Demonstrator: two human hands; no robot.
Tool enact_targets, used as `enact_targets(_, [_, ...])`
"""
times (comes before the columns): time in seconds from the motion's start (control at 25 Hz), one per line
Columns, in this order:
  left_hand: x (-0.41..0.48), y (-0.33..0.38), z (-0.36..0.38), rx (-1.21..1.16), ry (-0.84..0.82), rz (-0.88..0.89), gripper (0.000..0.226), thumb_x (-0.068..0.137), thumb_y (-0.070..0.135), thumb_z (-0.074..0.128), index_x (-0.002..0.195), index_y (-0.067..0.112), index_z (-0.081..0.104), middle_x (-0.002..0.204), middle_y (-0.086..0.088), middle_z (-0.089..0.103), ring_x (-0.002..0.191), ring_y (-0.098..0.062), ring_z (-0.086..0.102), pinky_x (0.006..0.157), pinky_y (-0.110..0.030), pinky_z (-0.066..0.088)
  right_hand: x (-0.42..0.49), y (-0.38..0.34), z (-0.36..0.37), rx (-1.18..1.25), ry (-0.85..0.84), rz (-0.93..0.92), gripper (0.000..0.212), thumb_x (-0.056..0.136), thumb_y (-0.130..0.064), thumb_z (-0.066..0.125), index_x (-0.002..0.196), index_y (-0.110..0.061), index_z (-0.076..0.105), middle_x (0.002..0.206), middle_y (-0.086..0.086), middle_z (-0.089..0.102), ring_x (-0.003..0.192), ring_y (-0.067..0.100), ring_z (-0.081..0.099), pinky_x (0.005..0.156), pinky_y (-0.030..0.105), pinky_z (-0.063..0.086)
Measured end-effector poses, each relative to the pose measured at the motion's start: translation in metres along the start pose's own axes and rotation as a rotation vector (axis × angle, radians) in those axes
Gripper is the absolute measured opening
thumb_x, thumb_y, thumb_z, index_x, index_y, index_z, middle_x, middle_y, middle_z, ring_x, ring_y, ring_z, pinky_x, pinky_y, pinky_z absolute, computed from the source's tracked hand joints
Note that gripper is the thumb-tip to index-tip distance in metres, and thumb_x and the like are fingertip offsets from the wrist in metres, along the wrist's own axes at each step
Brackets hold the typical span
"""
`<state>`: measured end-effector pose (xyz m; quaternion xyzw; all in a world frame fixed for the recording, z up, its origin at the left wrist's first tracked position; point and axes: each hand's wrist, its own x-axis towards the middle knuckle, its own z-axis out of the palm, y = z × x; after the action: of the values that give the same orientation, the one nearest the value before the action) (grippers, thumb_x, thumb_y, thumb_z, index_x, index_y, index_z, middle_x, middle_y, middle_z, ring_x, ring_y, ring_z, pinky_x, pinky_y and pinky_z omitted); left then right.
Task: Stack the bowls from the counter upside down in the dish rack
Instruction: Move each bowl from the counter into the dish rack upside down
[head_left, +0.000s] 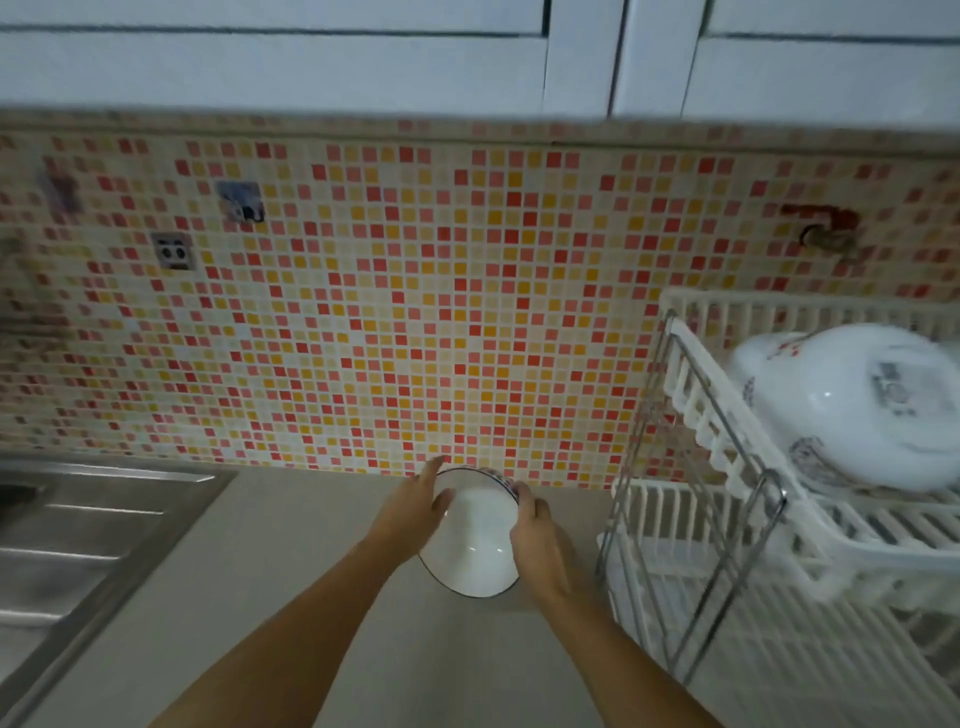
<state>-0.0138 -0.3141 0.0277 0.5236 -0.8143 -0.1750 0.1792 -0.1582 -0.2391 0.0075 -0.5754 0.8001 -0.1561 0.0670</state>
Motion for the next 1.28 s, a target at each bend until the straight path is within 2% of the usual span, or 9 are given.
enact_targets(0.08, [-0.014,0.007,-0.032,0.118,0.095,0.092,0.046,0.102,0.027,0.031,0.147,0.020,0.021,0.113,-0.017,0.065,0.098,-0.031,0.064,0.084,-0.038,0.051,-0.016,-0.012,-0.028,-0.087,0.031,-0.138,0.061,0.095,-0.003,0.036,0.149,-0.012,0.008,0.139,0.015,0.040,0.102,0.030,0.063,0.079,0.036,0.051])
enact_targets(0.24, [-0.053,0.021,-0.081,0.193,0.287,0.105,0.042,0.101,0.016,0.034,0.143,0.015,0.031,0.119,-0.017,0.065,0.096,-0.034,0.066,0.081,-0.039,0.052,-0.041,-0.038,-0.085,-0.100,0.181,-0.324,0.064,0.094,0.000,0.038,0.150,-0.011,0.007,0.143,0.014,0.039,0.109,0.032,0.058,0.085,0.038,0.050])
enact_targets(0.4, [-0.085,0.049,-0.124,0.006,0.536,0.179,0.045,0.096,0.011,0.046,0.140,0.006,0.038,0.129,-0.020,0.058,0.099,-0.041,0.065,0.079,-0.047,0.054,-0.055,-0.071,-0.149,-0.069,0.364,-0.340,0.057,0.094,-0.001,0.039,0.147,-0.009,0.020,0.147,0.010,0.036,0.110,0.032,0.058,0.087,0.040,0.049])
enact_targets(0.52, [-0.095,0.075,-0.143,-0.019,0.717,0.399,0.048,0.089,0.006,0.056,0.134,-0.004,0.044,0.117,-0.025,0.065,0.080,-0.039,0.070,0.060,-0.040,0.058,-0.073,-0.080,-0.205,-0.104,0.532,-0.336,0.059,0.093,-0.003,0.046,0.146,-0.007,0.021,0.144,0.011,0.040,0.108,0.031,0.060,0.086,0.039,0.051])
enact_targets(0.72, [-0.089,0.141,-0.170,-0.078,0.932,0.571,0.048,0.095,0.027,0.042,0.132,-0.004,0.046,0.112,-0.025,0.067,0.071,-0.031,0.070,0.052,-0.029,0.056,-0.097,-0.047,-0.271,-0.173,0.737,-0.367,0.068,0.089,0.006,0.048,0.148,-0.005,0.016,0.150,0.012,0.032,0.093,0.032,0.065,0.077,0.038,0.053])
enact_targets(0.88, [-0.090,0.219,-0.170,-0.163,0.799,0.641,0.051,0.091,0.024,0.042,0.139,0.008,0.039,0.118,-0.017,0.066,0.062,-0.011,0.054,0.055,-0.012,0.043,-0.102,0.019,-0.315,-0.259,0.960,-0.386,0.075,0.066,0.020,0.065,0.136,0.006,0.042,0.130,0.026,0.055,0.064,0.035,0.068,0.053,0.036,0.055])
enact_targets(1.0, [-0.091,0.280,-0.159,-0.212,0.605,0.683,0.067,0.086,0.021,0.058,0.145,0.024,0.025,0.155,-0.003,0.028,0.098,-0.021,0.062,0.091,-0.040,0.049,-0.114,0.083,-0.343,-0.397,1.085,-0.420,0.072,0.053,0.022,0.073,0.122,0.012,0.056,0.115,0.027,0.065,0.054,0.030,0.068,0.040,0.027,0.050])
enact_targets(1.12, [-0.089,0.341,-0.142,-0.151,0.372,0.758,0.090,0.080,0.017,0.067,0.146,0.038,0.009,0.159,0.009,-0.010,0.121,-0.020,0.052,0.090,-0.031,0.048,-0.113,0.155,-0.361,-0.415,1.125,-0.456,0.075,0.061,0.020,0.070,0.130,0.007,0.044,0.124,0.027,0.059,0.039,0.023,0.055,0.034,0.025,0.037])
enact_targets(1.28, [-0.087,0.413,-0.102,-0.042,0.218,0.873,0.097,0.075,0.008,0.068,0.144,0.039,0.008,0.158,0.008,-0.004,0.138,-0.027,0.032,0.102,-0.041,0.045,-0.115,0.241,-0.377,-0.472,1.163,-0.495,0.076,0.063,0.015,0.074,0.129,0.004,0.040,0.123,0.027,0.060,0.063,0.029,0.069,0.043,0.027,0.051])
